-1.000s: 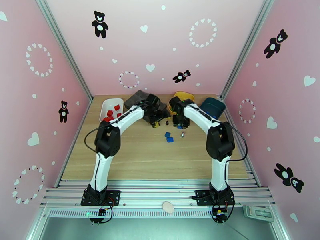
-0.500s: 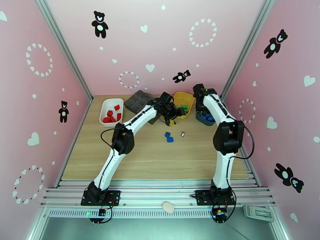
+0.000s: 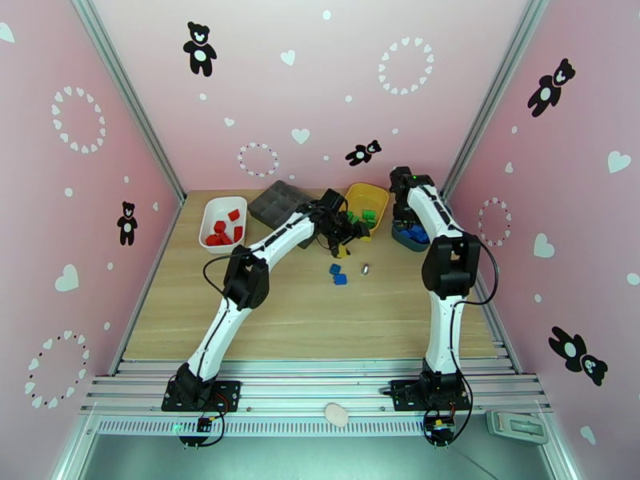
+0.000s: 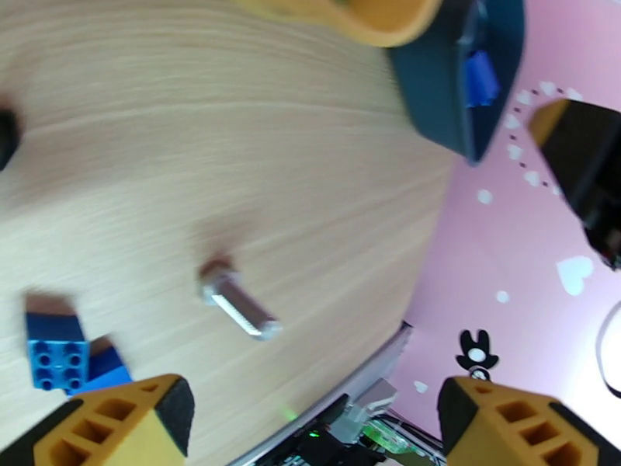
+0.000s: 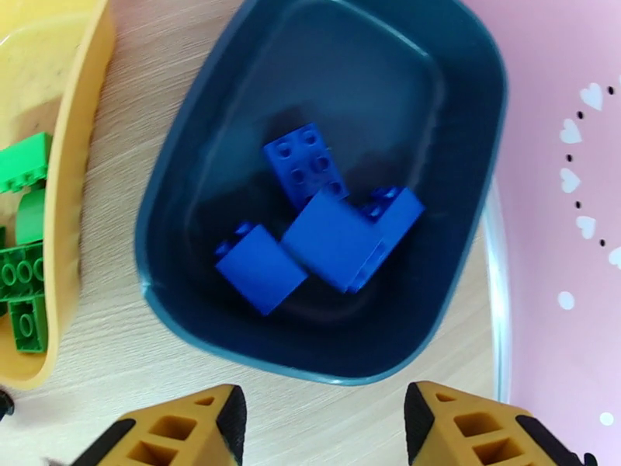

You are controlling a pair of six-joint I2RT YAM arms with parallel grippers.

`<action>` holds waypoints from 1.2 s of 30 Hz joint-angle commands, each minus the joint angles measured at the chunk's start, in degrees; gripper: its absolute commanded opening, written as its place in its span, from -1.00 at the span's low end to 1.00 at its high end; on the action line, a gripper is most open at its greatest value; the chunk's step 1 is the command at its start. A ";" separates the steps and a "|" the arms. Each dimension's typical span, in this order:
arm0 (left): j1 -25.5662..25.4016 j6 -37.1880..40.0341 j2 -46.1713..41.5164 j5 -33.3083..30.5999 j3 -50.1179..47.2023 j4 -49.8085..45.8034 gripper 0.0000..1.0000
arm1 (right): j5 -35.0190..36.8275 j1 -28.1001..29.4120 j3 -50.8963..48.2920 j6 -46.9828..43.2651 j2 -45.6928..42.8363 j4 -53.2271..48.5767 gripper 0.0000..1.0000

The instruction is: Sort the legos into containers by color

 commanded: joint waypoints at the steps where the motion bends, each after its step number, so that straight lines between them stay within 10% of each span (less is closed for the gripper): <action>1: 1.05 2.44 -8.17 -5.37 -4.07 0.21 0.77 | -3.83 2.73 -1.97 -0.12 -5.48 0.19 0.15; 12: 6.98 0.87 -27.91 -20.58 -30.77 5.22 0.76 | -13.65 14.96 -7.95 0.19 -10.44 3.77 0.27; 36: 11.34 -2.45 -46.80 -23.81 -60.84 12.23 0.76 | -24.13 27.29 -20.84 6.84 -2.01 6.27 0.21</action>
